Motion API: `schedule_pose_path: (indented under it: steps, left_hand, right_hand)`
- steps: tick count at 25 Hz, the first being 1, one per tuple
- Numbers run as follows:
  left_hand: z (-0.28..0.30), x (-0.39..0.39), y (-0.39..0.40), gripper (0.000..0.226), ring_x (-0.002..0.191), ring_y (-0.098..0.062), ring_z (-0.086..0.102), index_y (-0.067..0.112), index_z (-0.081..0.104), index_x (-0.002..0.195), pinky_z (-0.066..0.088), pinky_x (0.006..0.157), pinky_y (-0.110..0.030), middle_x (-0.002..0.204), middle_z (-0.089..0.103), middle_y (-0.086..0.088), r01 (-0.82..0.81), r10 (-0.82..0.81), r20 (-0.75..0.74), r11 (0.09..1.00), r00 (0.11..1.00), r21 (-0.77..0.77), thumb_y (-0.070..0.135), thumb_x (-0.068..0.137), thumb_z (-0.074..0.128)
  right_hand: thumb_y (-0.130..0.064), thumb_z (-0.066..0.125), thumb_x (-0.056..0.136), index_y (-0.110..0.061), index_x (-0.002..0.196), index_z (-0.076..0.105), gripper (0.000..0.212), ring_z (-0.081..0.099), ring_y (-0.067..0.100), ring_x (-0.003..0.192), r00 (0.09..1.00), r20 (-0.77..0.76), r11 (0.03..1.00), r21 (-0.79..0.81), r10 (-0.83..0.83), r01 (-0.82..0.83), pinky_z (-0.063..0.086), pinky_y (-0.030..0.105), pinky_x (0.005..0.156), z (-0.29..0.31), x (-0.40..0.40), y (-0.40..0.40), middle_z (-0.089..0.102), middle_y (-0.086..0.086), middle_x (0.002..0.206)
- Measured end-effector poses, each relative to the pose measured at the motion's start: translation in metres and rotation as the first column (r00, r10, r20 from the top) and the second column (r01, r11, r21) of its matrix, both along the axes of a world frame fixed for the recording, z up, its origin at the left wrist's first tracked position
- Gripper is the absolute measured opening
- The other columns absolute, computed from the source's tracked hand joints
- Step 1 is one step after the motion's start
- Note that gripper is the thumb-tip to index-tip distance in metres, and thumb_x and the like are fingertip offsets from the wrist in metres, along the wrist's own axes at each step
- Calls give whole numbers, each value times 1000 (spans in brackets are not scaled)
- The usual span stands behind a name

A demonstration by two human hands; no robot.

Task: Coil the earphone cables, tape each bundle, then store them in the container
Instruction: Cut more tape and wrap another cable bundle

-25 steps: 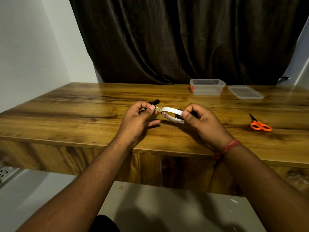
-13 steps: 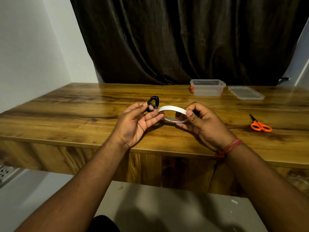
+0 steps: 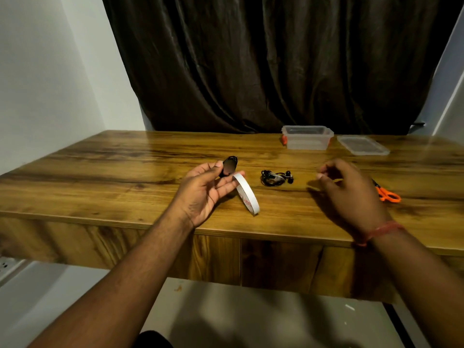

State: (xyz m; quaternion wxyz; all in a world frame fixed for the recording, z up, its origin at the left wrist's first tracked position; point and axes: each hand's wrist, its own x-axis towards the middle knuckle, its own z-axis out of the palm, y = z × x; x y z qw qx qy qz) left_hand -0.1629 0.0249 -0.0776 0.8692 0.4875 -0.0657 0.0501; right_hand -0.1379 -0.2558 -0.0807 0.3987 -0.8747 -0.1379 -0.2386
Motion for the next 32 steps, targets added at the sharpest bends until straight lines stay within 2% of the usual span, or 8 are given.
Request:
schedule_pose_path:
  steps: [1,3,6,8,14,19,26,32]
  left_hand:
    - [0,0,-1,12,112,-43,63,0,55,94,50,96,-52,82,71,-12,-2,2,-1,1000,1000,2,4,99,44]
    - [0,1,-1,12,111,-42,64,0,55,95,50,95,-51,81,72,-11,-1,1,-6,1000,1000,-4,4,99,45]
    - [-2,3,1,10,109,-42,65,0,56,93,51,95,-52,83,68,-13,11,-11,2,1000,1000,-5,5,97,47]
    - [-3,5,1,11,109,-42,65,0,56,91,50,96,-53,82,67,-13,13,-13,7,1000,1000,-1,5,96,48]
    - [-6,7,4,10,113,-43,63,0,56,95,49,98,-53,90,65,-15,6,-6,7,1000,1000,16,6,96,49]
    - [-6,7,4,10,113,-43,63,0,56,96,48,98,-53,94,62,-18,2,-2,12,1000,1000,8,6,97,48]
    - [-4,6,3,10,111,-41,64,0,56,94,53,94,-48,96,62,-19,6,-6,9,1000,1000,13,6,97,49]
    - [-5,7,4,10,112,-41,64,-1,56,93,50,97,-50,96,63,-21,10,-10,6,1000,1000,11,7,96,50]
  right_hand:
    - [-21,60,94,-19,106,61,13,57,22,99,994,58,977,-189,-94,103,46,31,77,1,-1,-19,59,-2,103]
    - [-25,61,91,-15,108,60,20,56,31,97,964,109,862,-433,-242,265,49,40,76,2,-2,-55,60,9,105]
    - [-35,64,86,-13,96,58,25,56,40,87,876,109,683,-584,-470,439,51,42,69,-2,-1,-95,57,16,98]
    - [-36,63,86,-11,92,58,26,58,42,87,827,63,622,-628,-559,469,50,42,68,-2,-1,-105,55,18,94]
    - [-23,74,78,-12,81,60,19,59,35,75,874,-93,677,-672,-477,298,49,35,64,5,9,-103,55,11,78]
    - [-15,74,79,-15,78,68,5,63,35,80,925,-124,720,-667,-360,191,45,31,66,13,13,-95,67,15,84]
    - [-35,64,93,-10,95,67,25,57,23,82,955,-126,657,-749,-268,86,43,30,69,13,3,-64,58,6,87]
    - [-35,69,88,-12,90,69,23,58,24,84,989,-104,758,-652,-109,15,47,33,74,9,-13,-37,59,8,93]
